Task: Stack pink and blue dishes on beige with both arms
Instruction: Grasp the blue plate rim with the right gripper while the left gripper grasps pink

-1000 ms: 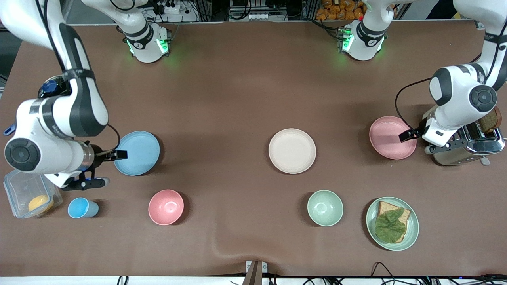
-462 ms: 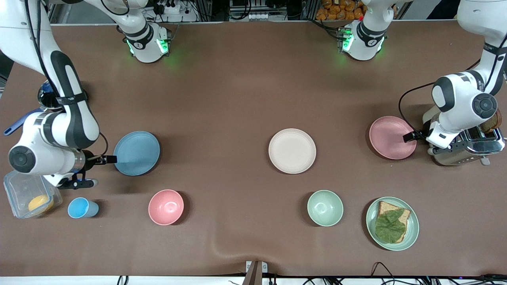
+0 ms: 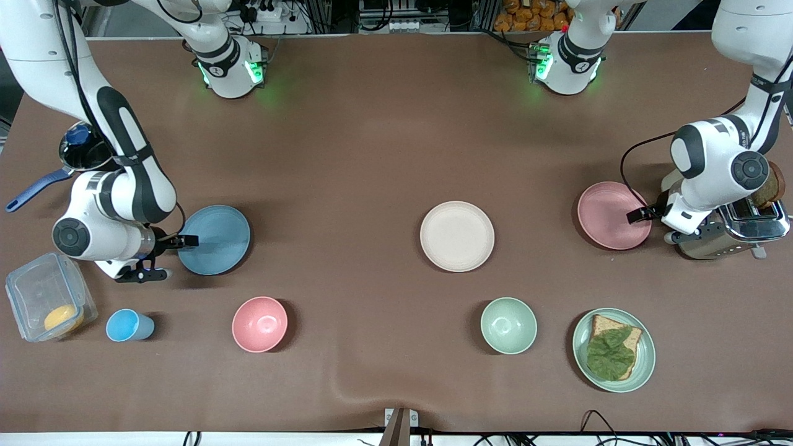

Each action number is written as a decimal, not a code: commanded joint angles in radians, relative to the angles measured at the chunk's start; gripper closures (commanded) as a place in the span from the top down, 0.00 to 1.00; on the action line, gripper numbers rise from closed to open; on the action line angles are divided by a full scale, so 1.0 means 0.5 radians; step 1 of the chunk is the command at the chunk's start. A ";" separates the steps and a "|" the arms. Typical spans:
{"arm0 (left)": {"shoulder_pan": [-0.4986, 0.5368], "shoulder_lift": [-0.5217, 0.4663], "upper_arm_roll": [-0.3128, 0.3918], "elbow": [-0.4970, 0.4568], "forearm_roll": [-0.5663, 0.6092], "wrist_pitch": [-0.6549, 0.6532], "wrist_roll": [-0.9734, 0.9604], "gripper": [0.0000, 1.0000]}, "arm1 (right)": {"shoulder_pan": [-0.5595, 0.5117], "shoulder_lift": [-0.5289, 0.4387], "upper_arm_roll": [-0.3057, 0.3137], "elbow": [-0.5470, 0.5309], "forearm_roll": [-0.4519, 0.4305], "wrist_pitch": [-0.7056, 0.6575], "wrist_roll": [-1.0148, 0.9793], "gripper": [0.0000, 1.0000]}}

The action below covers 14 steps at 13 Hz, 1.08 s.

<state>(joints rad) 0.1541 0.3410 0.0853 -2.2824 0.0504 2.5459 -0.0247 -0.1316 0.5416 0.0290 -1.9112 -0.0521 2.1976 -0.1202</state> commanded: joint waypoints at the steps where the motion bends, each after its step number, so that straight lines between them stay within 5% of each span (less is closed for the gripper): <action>1: 0.035 0.011 -0.002 -0.003 -0.027 0.041 0.040 0.78 | -0.050 0.033 0.040 -0.031 -0.015 0.020 -0.017 0.82; 3: 0.035 0.027 -0.005 -0.003 -0.027 0.041 0.040 0.64 | -0.068 0.049 0.043 -0.025 -0.009 0.026 -0.152 0.13; 4: 0.035 0.027 -0.005 -0.003 -0.027 0.041 0.040 0.59 | -0.068 0.052 0.040 -0.022 0.045 0.023 -0.161 0.00; 8: 0.032 0.027 -0.008 0.000 -0.030 0.041 0.040 0.27 | -0.059 0.049 0.040 -0.022 0.116 0.023 -0.165 0.00; 10: 0.032 0.015 -0.014 0.003 -0.036 0.041 0.034 0.01 | -0.053 0.040 0.043 -0.013 0.116 0.023 -0.165 0.00; 14: 0.029 -0.041 -0.100 0.036 -0.049 0.032 0.025 0.00 | -0.037 -0.009 0.058 0.064 0.116 0.004 -0.165 0.00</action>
<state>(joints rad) 0.1648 0.3411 0.0652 -2.2692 0.0485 2.5538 -0.0237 -0.1386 0.5520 0.0382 -1.8976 -0.0081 2.1997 -0.1953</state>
